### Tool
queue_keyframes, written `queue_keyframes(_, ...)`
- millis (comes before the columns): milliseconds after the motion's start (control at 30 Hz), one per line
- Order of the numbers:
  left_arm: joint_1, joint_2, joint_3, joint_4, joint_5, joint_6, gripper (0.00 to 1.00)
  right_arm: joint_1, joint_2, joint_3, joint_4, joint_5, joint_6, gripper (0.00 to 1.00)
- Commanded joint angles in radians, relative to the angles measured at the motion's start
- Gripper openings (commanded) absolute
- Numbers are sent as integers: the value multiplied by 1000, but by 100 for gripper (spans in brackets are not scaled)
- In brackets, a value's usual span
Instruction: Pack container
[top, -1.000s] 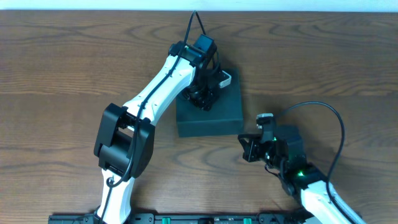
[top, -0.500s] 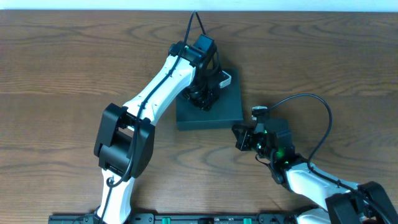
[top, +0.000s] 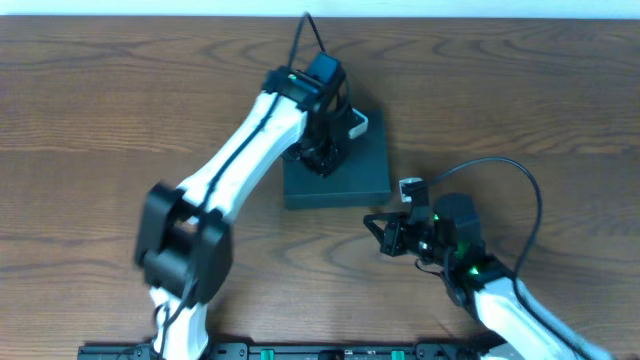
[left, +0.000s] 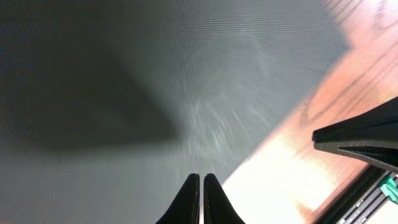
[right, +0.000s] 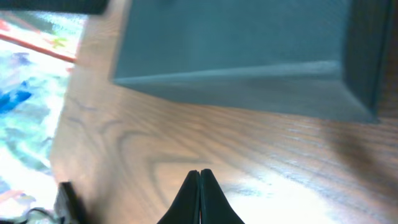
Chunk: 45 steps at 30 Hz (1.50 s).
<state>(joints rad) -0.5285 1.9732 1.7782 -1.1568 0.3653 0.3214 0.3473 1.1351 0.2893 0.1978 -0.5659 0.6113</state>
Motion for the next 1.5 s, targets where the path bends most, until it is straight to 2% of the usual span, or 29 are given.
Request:
queue_keyframes(0,0,-191,12,-26,-24,-31,6,7,-145,48,-115,-1,-16,2)
queue_keyframes(200,0,-397,-27,-99,26,-43,6,6,-347,230,-632,164,-244,2)
queue_keyframes(333,0,-602,-240,-20,39,-136,6,6,-431,377,-888,181,-394,1)
queue_keyframes(533,-3,-864,-570,137,40,-327,6,6,-519,494,-1126,181,-487,1)
queue_keyframes(667,-3,-999,-741,179,16,-417,6,6,-581,500,-1238,180,-505,1)
queue_keyframes(700,-3,-1023,-775,182,1,-429,6,6,-592,500,-1258,181,-513,6)
queue_keyframes(733,-3,-1042,-801,182,-7,-439,5,6,-598,500,-1273,182,-516,29)
queue_keyframes(767,-3,-1058,-826,182,-10,-463,25,6,-599,500,-1282,185,-515,69)
queue_keyframes(800,-3,-1061,-836,182,-9,-488,98,6,-599,500,-1287,185,-515,99)
queue_keyframes(933,-3,-1052,-846,162,-7,-616,96,6,-599,500,-1294,182,-507,99)
queue_keyframes(1467,-3,-1046,-846,163,-7,-614,95,6,-599,500,-1320,181,-508,99)
